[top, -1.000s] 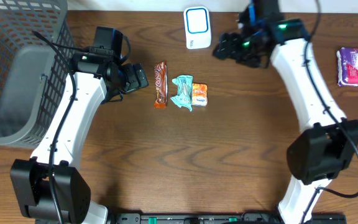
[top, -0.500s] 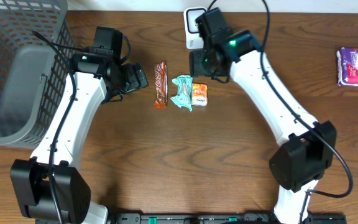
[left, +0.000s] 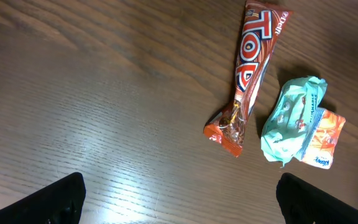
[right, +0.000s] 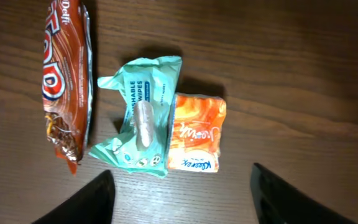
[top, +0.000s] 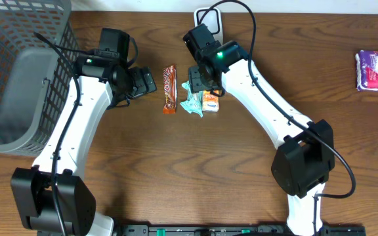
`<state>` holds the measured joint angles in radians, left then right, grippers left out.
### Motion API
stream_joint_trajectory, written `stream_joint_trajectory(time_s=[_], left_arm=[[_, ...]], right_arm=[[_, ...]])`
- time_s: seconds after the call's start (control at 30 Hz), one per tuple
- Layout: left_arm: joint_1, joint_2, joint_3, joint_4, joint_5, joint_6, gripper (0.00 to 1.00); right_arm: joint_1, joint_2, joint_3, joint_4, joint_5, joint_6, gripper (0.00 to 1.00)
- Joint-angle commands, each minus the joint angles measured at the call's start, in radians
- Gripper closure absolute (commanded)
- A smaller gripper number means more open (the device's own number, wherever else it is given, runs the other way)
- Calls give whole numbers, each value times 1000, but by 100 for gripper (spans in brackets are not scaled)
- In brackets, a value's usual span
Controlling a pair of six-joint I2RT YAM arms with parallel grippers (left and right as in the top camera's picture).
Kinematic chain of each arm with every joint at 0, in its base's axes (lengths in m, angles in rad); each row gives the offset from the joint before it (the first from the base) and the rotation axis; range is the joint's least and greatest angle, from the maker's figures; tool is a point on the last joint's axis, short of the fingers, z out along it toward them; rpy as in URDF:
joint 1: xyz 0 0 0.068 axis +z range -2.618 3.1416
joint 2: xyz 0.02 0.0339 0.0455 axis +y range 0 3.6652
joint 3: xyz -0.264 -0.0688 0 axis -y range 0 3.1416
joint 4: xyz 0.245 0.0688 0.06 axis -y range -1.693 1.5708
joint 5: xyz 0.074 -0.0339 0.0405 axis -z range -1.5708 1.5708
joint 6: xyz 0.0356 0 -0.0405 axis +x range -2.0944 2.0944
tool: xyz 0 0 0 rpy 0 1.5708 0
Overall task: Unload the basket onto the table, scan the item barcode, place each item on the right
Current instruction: 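Move the right gripper left over the orange tissue pack, then grasp the orange tissue pack with the right gripper and lift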
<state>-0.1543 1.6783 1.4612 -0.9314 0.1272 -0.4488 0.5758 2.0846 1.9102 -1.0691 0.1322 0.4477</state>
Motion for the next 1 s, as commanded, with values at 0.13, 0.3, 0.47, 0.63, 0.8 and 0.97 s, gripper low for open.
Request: stream_joint_trajectory(time_s=[0.13,0.3,0.47,0.63,0.8,0.97], left_arm=[[1,0,9,-2,-13,-2,2],[1,0,9,-2,-13,-2,2],[1,0,9,-2,-13,-2,2],[1,0,9,-2,-13,-2,2],[1,0,9,-2,-13,-2,2],[1,0,9,-2,-13,-2,2]], right_arm=[[6,31,-19,16,28,8,56],[6,66,-32,34,45,7,56],[6,100,-44,64,72,8,55],[8,124,-47,64,84,7,58],[12,142,-48,65,88,7,62],[26,161,-56,64,126,8,64]])
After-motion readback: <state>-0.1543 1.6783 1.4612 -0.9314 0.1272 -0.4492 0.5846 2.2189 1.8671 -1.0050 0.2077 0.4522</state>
